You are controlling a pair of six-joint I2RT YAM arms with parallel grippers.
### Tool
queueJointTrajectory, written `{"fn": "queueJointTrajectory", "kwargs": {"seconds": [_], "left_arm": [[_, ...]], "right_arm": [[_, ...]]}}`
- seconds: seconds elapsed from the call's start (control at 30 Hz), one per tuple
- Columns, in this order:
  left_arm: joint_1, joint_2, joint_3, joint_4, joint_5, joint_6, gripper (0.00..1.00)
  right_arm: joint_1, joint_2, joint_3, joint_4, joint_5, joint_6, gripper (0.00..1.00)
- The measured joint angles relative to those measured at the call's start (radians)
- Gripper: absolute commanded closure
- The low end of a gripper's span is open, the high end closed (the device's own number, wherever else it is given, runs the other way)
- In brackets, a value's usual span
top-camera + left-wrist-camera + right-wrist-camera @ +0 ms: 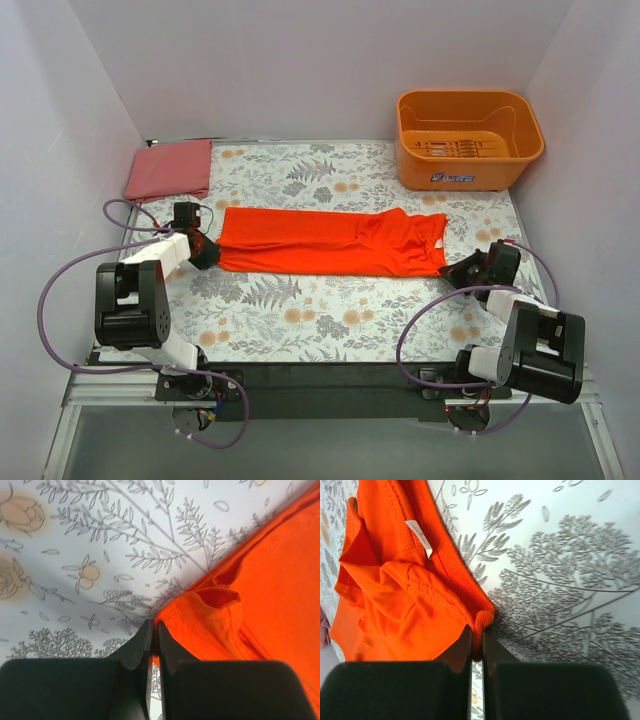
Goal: Fold and stack the t-shirts
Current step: Fold the tshirt
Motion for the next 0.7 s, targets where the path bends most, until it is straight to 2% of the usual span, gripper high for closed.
{"fn": "queueJointTrajectory", "kwargs": {"seconds": [0.2,0.4,0.43,0.47,0.5,0.57,0.6,0.7], "left_arm": [[0.014,-0.052,-0.022,-0.099,-0.004,0.000,1.00],[0.027,-0.160,-0.114,-0.167,0.030,-0.014,1.00],[0.028,-0.177,-0.131,-0.168,0.039,-0.018,0.99],[0.030,-0.195,-0.145,-0.169,0.047,-0.021,0.89],[0.033,-0.221,-0.167,-0.175,0.059,-0.026,0.89],[0.035,-0.240,-0.184,-0.177,0.071,-0.029,0.81],[0.036,-0.248,-0.187,-0.180,0.075,-0.029,0.70],[0.037,-0.268,-0.187,-0.198,0.080,-0.023,0.51]], "right_arm": [[-0.089,-0.068,0.000,-0.100,-0.002,-0.085,0.99],[-0.114,-0.102,0.018,-0.207,0.003,-0.165,0.98],[-0.114,-0.104,0.021,-0.219,0.003,-0.176,0.95],[-0.115,-0.107,0.023,-0.227,0.004,-0.185,0.88],[-0.118,-0.114,0.024,-0.240,0.004,-0.200,0.85],[-0.120,-0.117,0.027,-0.254,-0.002,-0.220,0.80],[-0.121,-0.117,0.032,-0.263,-0.008,-0.232,0.71],[-0.122,-0.122,0.053,-0.297,-0.029,-0.269,0.51]]}}
